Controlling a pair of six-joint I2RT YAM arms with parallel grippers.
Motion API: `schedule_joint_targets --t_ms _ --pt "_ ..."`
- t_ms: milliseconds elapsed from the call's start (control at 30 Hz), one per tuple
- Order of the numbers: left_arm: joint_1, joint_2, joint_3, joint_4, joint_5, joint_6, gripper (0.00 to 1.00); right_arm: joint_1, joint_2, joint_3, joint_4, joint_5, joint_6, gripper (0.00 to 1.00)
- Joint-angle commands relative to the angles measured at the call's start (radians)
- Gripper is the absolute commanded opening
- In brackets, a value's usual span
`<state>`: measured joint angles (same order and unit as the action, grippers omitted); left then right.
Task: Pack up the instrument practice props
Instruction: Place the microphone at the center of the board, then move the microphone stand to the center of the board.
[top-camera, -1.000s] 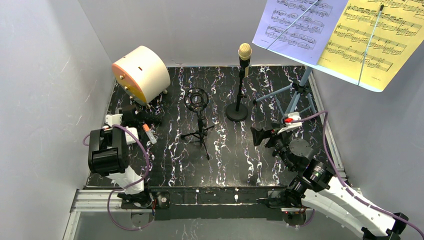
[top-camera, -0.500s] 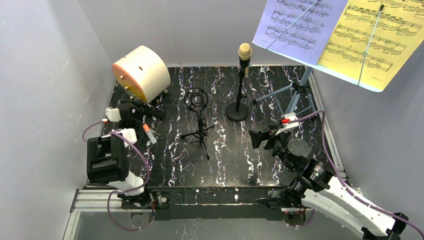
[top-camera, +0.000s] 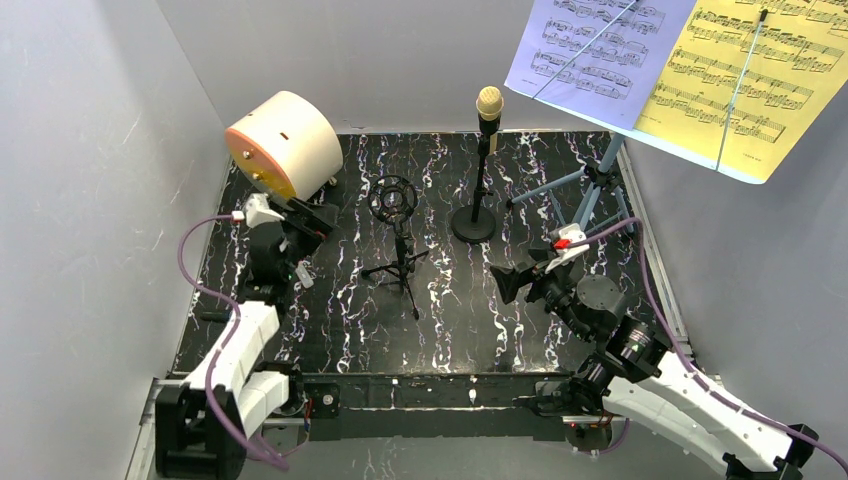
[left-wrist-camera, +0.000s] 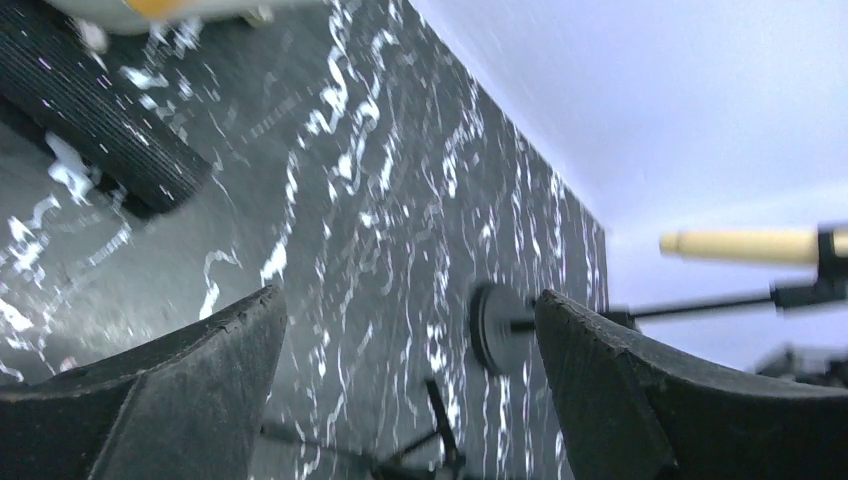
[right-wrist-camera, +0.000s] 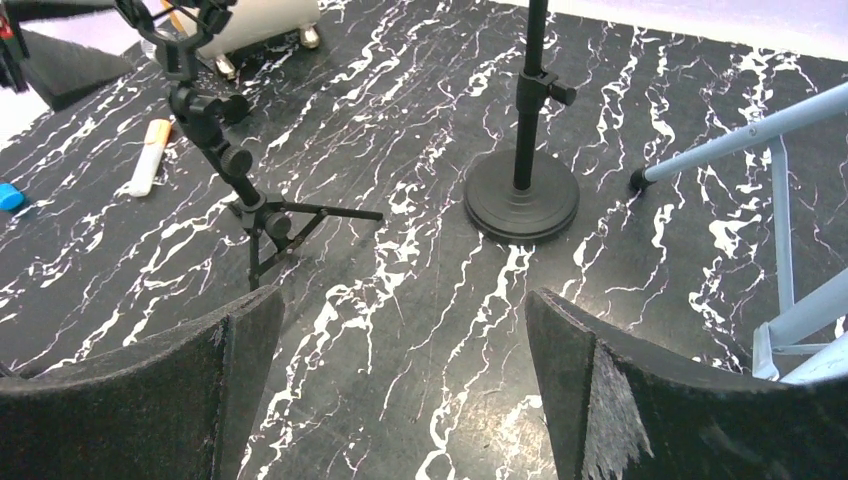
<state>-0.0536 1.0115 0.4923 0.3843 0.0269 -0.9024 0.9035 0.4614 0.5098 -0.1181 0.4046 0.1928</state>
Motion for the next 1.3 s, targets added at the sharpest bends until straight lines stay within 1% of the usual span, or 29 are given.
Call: schedule_joint_targets --t_ms 0,100,233,333,400,567,667,800,933,1000,1033,1067,1100,1167,1233,1267 --pt "-0.092 -0.146 -0.082 -0.104 0.069 0.102 0.92 -0.002 -0.029 0.056 0.012 -0.038 -0.05 0.99" --pt "-0.177 -0.2 -0.132 -0.034 0.139 0.124 0.92 -0.002 -0.042 0.061 0.011 -0.069 -0.079 0.99" --pt "-0.284 -0.207 -0.188 0.109 0.221 0.173 0.9 -0.002 -0.046 0.082 -0.002 -0.105 -0.124 0.99" --pt "-0.363 -0.185 -0.244 0.279 0.222 0.196 0.88 -0.002 -0.048 0.097 -0.019 -0.122 -0.149 0.99" --pt "-0.408 -0.158 -0.263 0.381 0.208 0.25 0.88 -0.002 -0.055 0.096 -0.021 -0.125 -0.161 0.99" --pt "-0.5 -0.043 -0.254 0.481 0.169 0.415 0.85 -0.002 -0.085 0.072 -0.007 -0.126 -0.165 0.99" --pt "-0.526 0.034 -0.233 0.532 0.123 0.505 0.83 -0.002 -0.097 0.068 -0.003 -0.13 -0.165 0.99" --pt "-0.533 0.132 -0.192 0.579 0.057 0.62 0.76 -0.002 -0.103 0.063 -0.001 -0.139 -0.161 0.99" --pt "-0.536 0.225 -0.176 0.692 0.072 0.685 0.69 -0.002 -0.098 0.063 -0.001 -0.148 -0.161 0.99" --pt "-0.537 0.272 -0.156 0.718 0.087 0.708 0.61 -0.002 -0.096 0.065 -0.002 -0.147 -0.162 0.99" --pt "-0.537 0.292 -0.147 0.726 0.096 0.724 0.56 -0.002 -0.097 0.065 -0.002 -0.149 -0.163 0.99" --pt "-0.538 0.312 -0.139 0.732 0.091 0.738 0.48 -0.002 -0.098 0.066 -0.003 -0.149 -0.164 0.99" --pt "-0.538 0.331 -0.132 0.74 0.075 0.748 0.39 -0.002 -0.1 0.067 -0.005 -0.149 -0.164 0.99" --pt "-0.537 0.371 -0.119 0.768 0.02 0.775 0.26 -0.001 -0.107 0.065 -0.003 -0.149 -0.164 0.99" --pt "-0.534 0.421 -0.093 0.804 -0.012 0.815 0.16 -0.002 -0.111 0.061 0.0 -0.15 -0.164 0.99" --pt "-0.532 0.444 -0.075 0.815 -0.013 0.834 0.13 -0.002 -0.113 0.06 0.0 -0.15 -0.165 0.99"
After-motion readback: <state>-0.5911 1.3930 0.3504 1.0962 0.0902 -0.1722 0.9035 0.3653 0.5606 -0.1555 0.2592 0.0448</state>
